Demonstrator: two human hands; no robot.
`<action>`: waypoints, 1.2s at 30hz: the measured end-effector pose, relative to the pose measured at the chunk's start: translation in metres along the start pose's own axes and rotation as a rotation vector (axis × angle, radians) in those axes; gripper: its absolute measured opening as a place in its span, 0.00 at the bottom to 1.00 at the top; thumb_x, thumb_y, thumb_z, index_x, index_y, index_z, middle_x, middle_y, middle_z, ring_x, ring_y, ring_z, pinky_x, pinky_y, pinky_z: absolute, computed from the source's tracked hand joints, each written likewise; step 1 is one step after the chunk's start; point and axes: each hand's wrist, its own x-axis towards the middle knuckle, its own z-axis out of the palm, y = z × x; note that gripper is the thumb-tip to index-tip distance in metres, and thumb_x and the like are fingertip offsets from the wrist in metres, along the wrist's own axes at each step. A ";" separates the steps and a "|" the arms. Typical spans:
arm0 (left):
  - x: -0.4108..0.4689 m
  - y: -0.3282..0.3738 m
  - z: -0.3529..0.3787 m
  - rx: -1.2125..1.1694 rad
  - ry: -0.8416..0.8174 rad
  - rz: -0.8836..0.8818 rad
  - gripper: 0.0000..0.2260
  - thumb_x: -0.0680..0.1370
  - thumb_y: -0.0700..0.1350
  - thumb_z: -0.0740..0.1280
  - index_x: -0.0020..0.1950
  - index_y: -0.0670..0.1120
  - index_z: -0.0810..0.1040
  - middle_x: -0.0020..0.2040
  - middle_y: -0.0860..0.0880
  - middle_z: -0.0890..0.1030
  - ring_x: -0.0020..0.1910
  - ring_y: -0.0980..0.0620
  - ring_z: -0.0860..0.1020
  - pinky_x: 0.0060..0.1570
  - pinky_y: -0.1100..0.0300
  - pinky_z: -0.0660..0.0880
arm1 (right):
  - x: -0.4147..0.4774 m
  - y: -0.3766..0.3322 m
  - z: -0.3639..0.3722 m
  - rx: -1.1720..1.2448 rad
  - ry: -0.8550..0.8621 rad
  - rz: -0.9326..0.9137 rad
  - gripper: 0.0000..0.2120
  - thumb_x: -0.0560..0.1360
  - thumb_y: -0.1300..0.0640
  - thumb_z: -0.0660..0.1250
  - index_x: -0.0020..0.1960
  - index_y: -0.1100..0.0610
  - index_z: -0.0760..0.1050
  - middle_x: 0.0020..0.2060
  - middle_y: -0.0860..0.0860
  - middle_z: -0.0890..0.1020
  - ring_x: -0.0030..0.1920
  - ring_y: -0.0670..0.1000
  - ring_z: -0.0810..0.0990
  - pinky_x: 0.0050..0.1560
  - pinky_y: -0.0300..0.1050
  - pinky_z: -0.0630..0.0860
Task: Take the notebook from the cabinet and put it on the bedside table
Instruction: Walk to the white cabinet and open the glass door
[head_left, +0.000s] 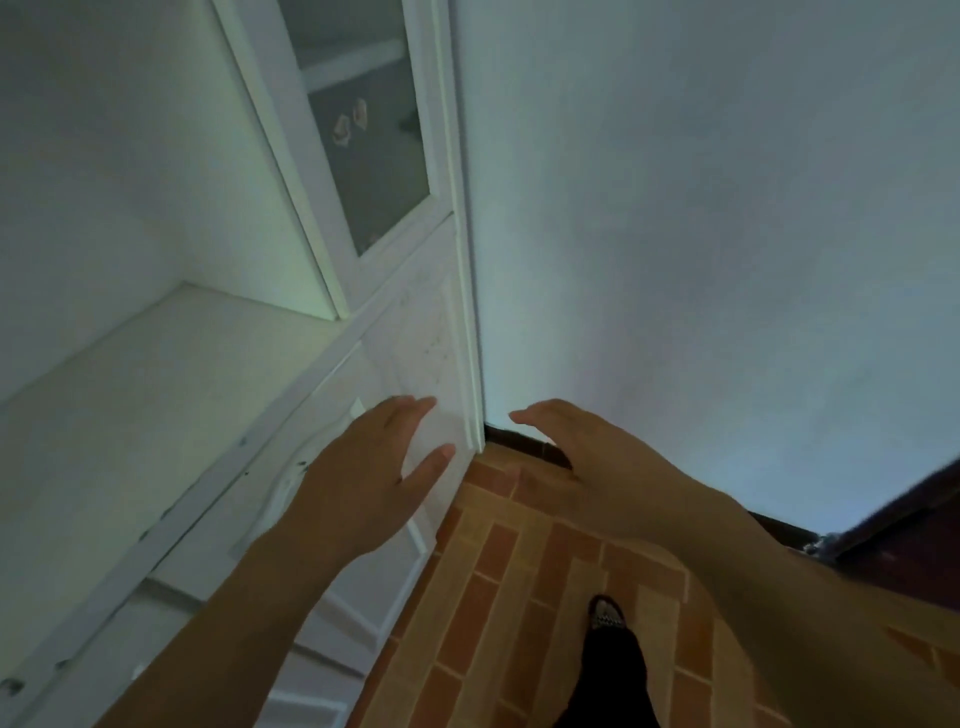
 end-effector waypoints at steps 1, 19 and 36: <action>0.015 0.000 -0.006 -0.005 0.017 -0.005 0.30 0.73 0.65 0.48 0.72 0.53 0.59 0.72 0.52 0.64 0.69 0.54 0.63 0.65 0.58 0.59 | 0.016 0.005 -0.008 -0.012 0.009 -0.024 0.27 0.74 0.38 0.58 0.69 0.44 0.59 0.69 0.43 0.65 0.65 0.46 0.68 0.63 0.44 0.64; 0.262 0.005 -0.025 0.006 0.195 -0.257 0.30 0.71 0.66 0.49 0.71 0.56 0.59 0.71 0.54 0.65 0.69 0.53 0.64 0.67 0.53 0.61 | 0.280 0.094 -0.143 -0.122 -0.025 -0.393 0.26 0.75 0.40 0.56 0.70 0.47 0.59 0.70 0.45 0.66 0.67 0.49 0.66 0.62 0.43 0.62; 0.259 -0.024 -0.172 0.352 0.591 -0.331 0.26 0.75 0.62 0.53 0.71 0.54 0.59 0.72 0.53 0.63 0.70 0.53 0.60 0.62 0.60 0.54 | 0.388 -0.021 -0.202 -0.041 0.092 -0.768 0.25 0.74 0.40 0.58 0.69 0.47 0.61 0.69 0.46 0.67 0.63 0.49 0.70 0.58 0.40 0.64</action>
